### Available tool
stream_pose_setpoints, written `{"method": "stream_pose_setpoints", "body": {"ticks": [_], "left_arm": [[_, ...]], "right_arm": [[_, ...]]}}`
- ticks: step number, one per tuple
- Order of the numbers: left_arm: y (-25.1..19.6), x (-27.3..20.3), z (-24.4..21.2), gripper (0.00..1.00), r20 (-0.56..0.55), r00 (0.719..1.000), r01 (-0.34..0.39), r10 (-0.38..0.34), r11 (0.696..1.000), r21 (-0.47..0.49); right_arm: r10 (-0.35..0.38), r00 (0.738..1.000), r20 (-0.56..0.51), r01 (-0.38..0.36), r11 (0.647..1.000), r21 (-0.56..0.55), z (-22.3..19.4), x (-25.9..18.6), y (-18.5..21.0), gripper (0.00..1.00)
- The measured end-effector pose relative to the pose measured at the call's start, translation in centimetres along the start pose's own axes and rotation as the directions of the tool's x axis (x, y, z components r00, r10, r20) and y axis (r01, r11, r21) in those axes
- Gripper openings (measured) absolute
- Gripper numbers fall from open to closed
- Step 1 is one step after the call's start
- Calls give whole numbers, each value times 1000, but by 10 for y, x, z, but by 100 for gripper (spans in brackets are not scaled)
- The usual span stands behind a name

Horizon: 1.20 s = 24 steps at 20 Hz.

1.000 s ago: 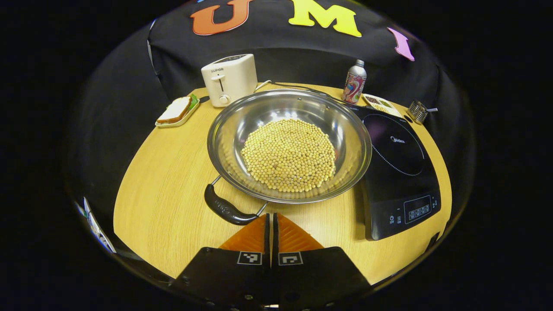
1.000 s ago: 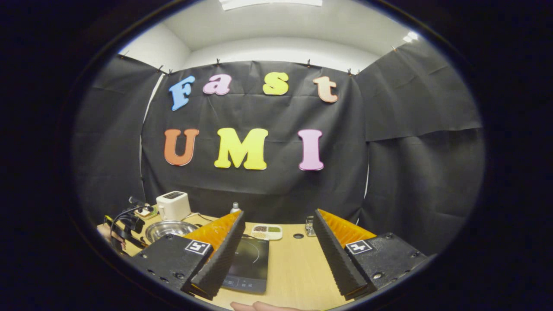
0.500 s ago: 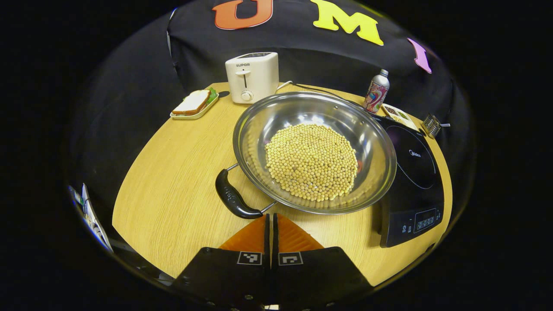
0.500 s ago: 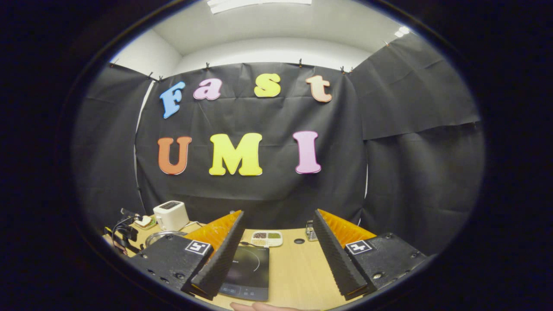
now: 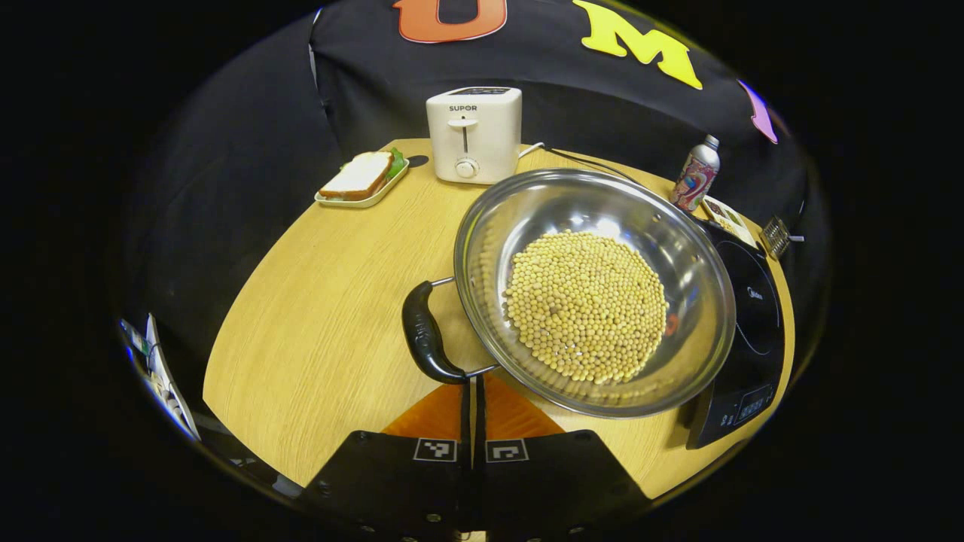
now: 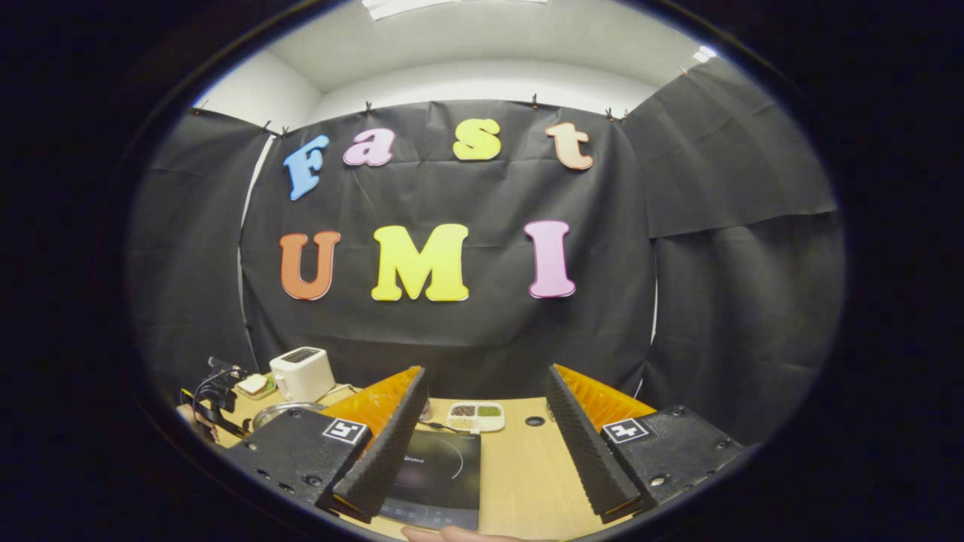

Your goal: First push the handle of the pot to place it horizontally, then grasp the pot with both hands and set it on the induction cooktop.

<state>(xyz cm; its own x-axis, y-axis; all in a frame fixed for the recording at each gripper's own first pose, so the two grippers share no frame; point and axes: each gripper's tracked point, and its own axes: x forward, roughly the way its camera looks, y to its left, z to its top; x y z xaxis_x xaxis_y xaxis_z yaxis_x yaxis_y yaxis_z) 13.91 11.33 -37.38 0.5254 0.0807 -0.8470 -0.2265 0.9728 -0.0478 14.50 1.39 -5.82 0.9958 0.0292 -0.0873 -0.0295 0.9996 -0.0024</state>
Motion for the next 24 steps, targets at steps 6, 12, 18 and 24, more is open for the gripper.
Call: {"method": "stream_pose_setpoints", "body": {"ticks": [6,12,18,24], "left_arm": [[22,20,24,0,-12,1000,-4,4,1000,-13],[36,40,47,11,-27,1000,7,-9,999,-43],[42,54,67,0,-30,1000,4,-6,999,-50],[51,57,73,11,-22,1000,2,-3,998,-63]], "right_arm": [[-21,999,-41,21,1000,13,-16,16,3,96],[-26,997,-73,28,999,26,-30,24,11,96],[-27,999,-33,27,1000,11,-32,11,21,96],[-22,999,-24,24,997,71,-42,-3,39,99]]}}
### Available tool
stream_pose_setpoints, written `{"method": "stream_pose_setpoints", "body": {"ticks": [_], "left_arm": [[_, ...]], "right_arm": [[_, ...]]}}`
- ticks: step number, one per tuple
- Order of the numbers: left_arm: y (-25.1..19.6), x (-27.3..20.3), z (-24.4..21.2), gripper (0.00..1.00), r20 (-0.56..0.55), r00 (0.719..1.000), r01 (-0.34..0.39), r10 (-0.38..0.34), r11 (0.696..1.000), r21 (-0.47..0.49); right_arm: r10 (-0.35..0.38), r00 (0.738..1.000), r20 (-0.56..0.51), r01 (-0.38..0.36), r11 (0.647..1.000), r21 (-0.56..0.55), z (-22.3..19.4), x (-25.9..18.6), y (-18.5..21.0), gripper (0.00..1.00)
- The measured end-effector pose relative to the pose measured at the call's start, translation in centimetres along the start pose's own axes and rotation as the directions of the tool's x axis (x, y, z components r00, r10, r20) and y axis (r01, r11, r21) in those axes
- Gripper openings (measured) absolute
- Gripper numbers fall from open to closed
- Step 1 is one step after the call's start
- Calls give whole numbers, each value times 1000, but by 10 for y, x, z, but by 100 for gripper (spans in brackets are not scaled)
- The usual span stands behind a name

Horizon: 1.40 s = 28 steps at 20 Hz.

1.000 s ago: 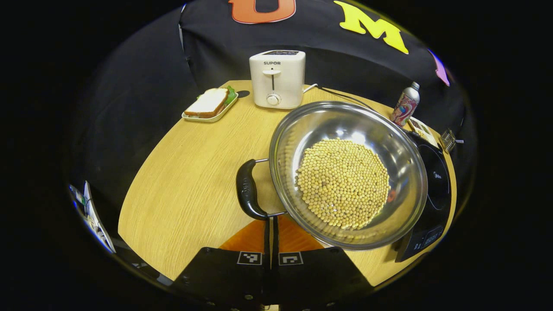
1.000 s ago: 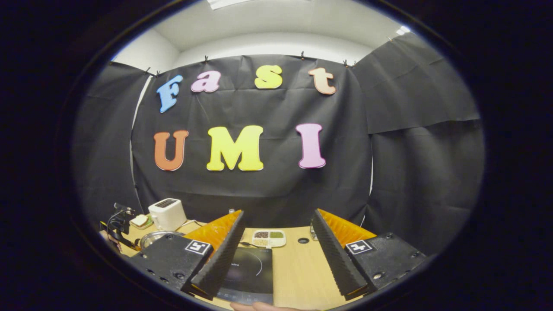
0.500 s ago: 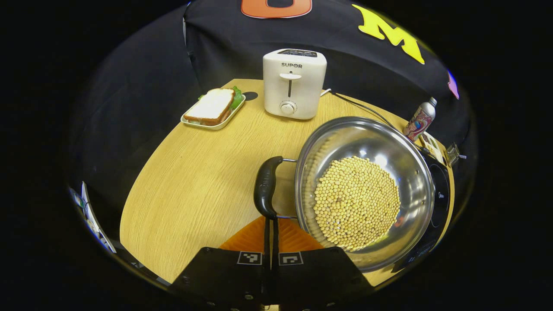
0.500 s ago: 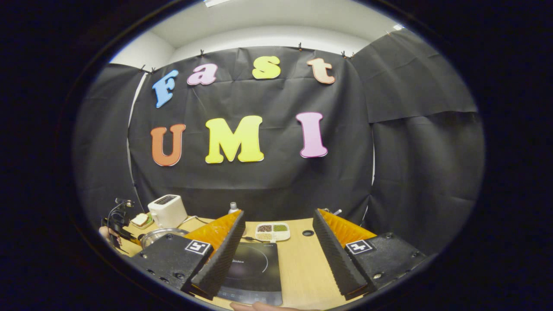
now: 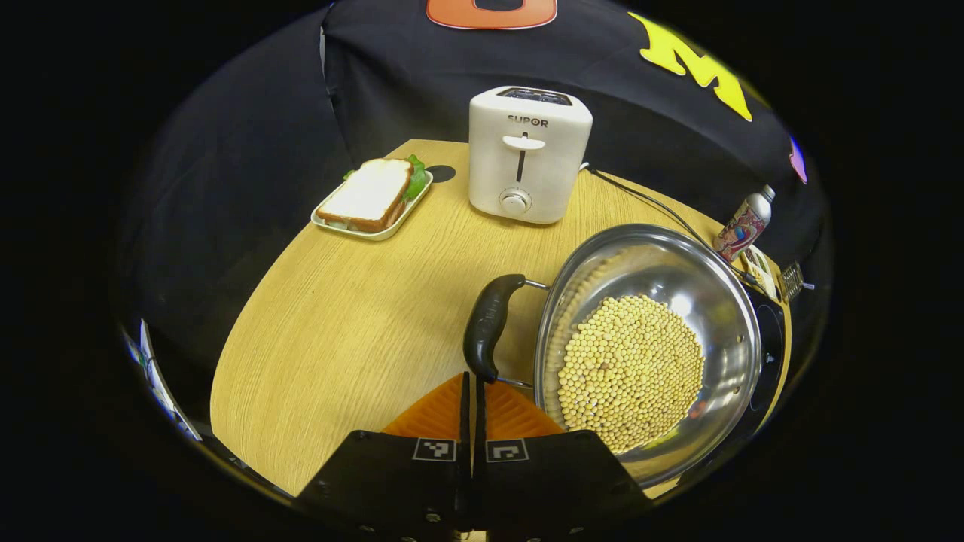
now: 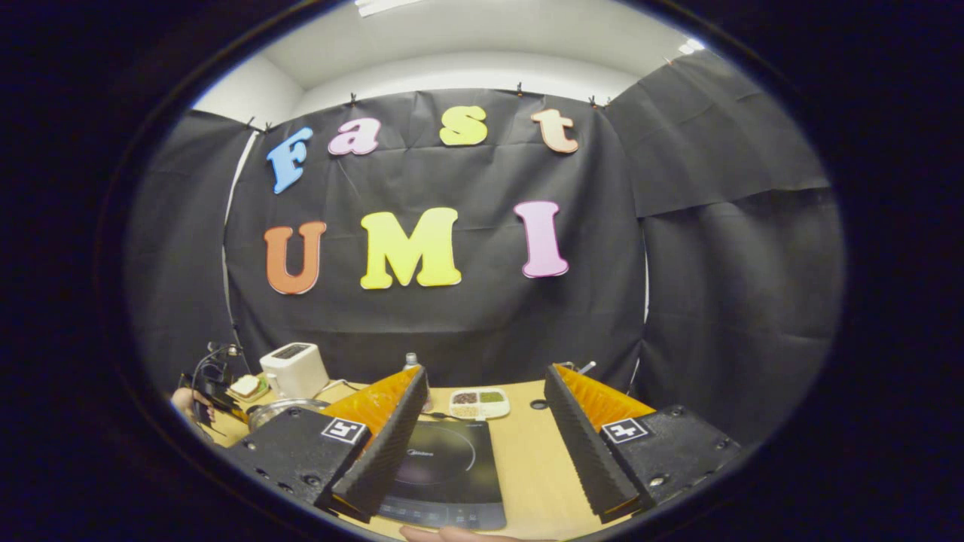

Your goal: First push the handle of the pot to place it horizontally, then grasp the pot with both hands and set it on the induction cooktop.

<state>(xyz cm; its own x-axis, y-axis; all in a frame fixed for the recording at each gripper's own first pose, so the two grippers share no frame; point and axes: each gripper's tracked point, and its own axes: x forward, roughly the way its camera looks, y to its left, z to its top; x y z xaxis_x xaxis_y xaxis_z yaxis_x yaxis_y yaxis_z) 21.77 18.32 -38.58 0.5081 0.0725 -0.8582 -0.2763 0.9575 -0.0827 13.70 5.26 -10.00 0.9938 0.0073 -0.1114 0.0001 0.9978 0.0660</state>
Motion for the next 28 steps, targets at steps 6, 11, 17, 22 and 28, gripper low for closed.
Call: {"method": "stream_pose_setpoints", "body": {"ticks": [6,11,17,22,28], "left_arm": [[-4,-40,3,1,85,996,31,-33,999,26],[-23,-89,11,3,197,969,141,-148,989,50],[-32,-119,26,98,321,923,197,-211,977,76],[-33,-99,27,96,312,926,174,-212,974,145],[-31,-52,43,96,318,916,207,-245,967,148]], "right_arm": [[3,1000,-1,-3,1000,-22,-21,3,26,96],[57,996,-74,-60,997,-41,-56,15,64,96],[87,981,-173,-107,988,-112,-99,44,111,96],[128,954,-270,-152,986,-68,-139,66,144,96],[135,913,-386,-165,985,-46,-193,95,174,97]]}}
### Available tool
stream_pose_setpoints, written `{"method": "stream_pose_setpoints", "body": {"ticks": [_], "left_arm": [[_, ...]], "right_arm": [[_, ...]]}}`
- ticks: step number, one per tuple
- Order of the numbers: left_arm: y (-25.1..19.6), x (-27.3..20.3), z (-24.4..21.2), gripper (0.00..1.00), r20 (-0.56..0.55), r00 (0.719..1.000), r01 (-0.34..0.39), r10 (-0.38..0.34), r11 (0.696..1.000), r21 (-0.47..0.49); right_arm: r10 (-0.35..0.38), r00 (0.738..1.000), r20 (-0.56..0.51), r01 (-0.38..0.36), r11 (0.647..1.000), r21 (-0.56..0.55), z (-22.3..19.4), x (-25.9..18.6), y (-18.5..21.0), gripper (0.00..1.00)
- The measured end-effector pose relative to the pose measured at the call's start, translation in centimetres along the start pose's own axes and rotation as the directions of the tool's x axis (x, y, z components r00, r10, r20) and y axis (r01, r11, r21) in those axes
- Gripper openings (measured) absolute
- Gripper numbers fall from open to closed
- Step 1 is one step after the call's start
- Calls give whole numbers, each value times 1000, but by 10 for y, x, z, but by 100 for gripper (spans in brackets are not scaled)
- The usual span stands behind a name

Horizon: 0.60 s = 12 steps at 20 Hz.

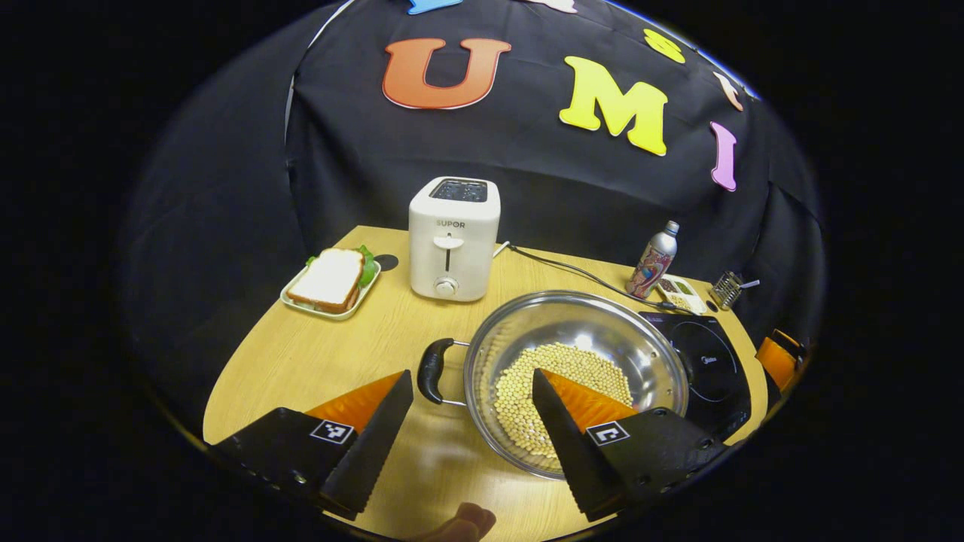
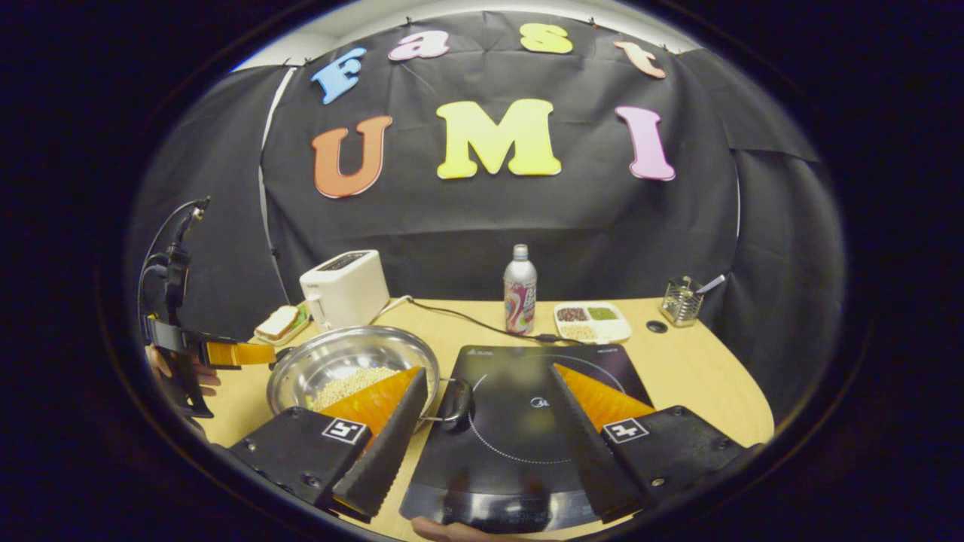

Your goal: First push the handle of the pot to place it horizontally, then grasp the pot with both hands and set it on the induction cooktop.

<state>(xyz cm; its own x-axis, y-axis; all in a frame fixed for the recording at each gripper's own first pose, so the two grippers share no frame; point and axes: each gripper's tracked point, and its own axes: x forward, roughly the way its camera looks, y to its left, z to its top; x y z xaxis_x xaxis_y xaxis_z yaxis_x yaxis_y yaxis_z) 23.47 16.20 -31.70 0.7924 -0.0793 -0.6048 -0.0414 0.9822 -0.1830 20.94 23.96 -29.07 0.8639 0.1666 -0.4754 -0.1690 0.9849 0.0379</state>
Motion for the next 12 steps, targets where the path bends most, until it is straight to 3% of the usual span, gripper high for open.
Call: {"method": "stream_pose_setpoints", "body": {"ticks": [8,12], "left_arm": [[17,48,-20,96,-61,998,26,-24,999,43],[22,68,-28,96,-93,996,1,7,996,90]], "right_arm": [[-12,992,-127,14,1000,18,-36,66,30,96],[-9,981,-191,11,1000,6,-49,88,44,99]]}}
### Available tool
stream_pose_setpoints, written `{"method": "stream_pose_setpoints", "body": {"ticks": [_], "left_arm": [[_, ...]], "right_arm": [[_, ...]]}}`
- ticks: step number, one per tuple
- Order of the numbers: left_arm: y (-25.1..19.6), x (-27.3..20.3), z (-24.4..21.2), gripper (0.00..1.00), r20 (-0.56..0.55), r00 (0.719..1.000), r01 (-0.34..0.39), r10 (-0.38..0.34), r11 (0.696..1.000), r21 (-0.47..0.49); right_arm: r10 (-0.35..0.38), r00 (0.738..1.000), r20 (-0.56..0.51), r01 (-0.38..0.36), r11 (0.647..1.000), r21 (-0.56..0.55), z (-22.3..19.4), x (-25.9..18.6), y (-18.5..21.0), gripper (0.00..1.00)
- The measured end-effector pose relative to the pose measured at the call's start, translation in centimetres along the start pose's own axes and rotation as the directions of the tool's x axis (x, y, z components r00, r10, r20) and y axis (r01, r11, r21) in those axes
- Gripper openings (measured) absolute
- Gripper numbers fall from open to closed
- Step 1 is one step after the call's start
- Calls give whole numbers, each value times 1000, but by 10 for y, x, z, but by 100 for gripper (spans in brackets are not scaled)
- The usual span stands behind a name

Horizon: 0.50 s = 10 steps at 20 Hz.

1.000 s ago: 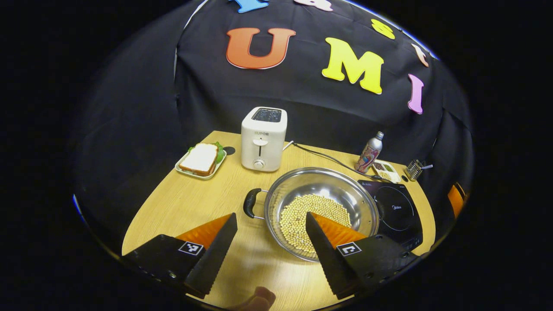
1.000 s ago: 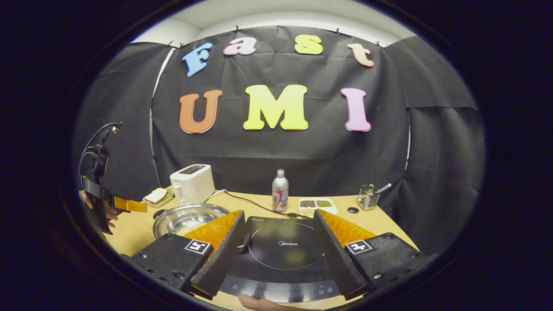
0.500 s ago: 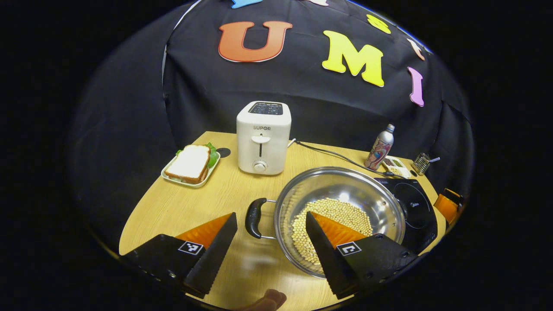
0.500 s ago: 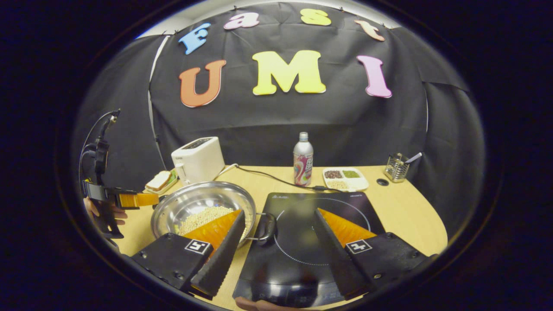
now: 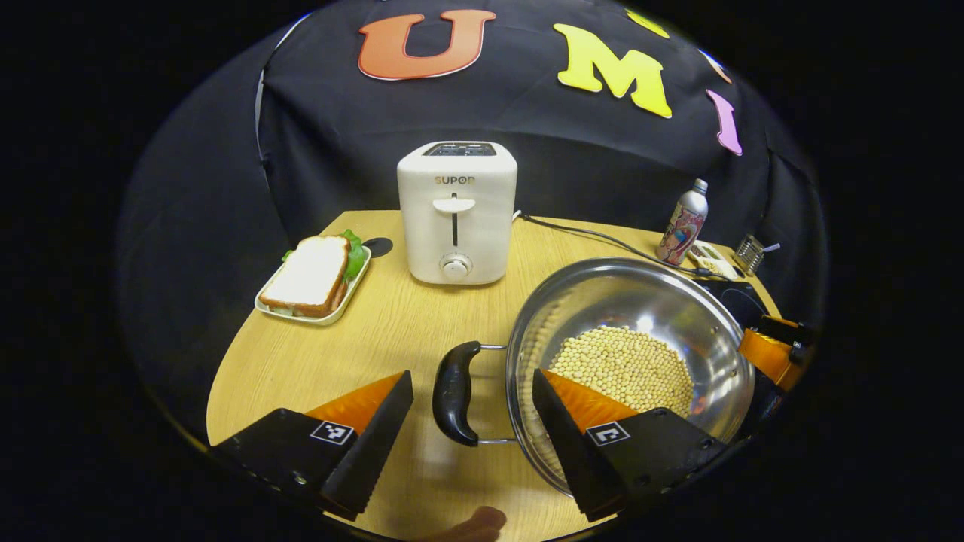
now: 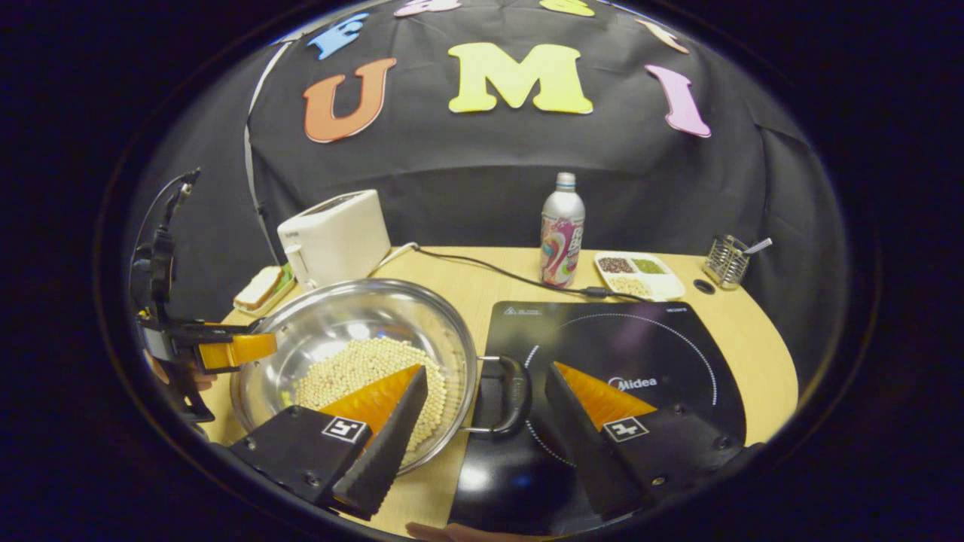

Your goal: First push the handle of the pot to place it horizontally, then grasp the pot with both hands and set it on the induction cooktop.

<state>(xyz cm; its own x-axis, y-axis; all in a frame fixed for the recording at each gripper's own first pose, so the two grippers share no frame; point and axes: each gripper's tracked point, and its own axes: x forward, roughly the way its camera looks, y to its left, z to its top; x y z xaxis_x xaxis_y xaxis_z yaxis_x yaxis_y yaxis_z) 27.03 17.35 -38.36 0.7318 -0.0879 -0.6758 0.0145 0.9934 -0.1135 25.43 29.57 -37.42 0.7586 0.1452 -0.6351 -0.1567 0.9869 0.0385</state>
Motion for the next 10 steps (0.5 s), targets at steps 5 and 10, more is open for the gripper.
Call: {"method": "stream_pose_setpoints", "body": {"ticks": [5,10], "left_arm": [[-7,9,2,77,4,1000,29,-29,1000,11],[-6,7,0,65,-6,1000,31,-31,999,23]], "right_arm": [[-34,996,-85,38,998,48,-17,18,-7,92],[-37,998,-56,39,999,30,-11,26,-14,67]]}}
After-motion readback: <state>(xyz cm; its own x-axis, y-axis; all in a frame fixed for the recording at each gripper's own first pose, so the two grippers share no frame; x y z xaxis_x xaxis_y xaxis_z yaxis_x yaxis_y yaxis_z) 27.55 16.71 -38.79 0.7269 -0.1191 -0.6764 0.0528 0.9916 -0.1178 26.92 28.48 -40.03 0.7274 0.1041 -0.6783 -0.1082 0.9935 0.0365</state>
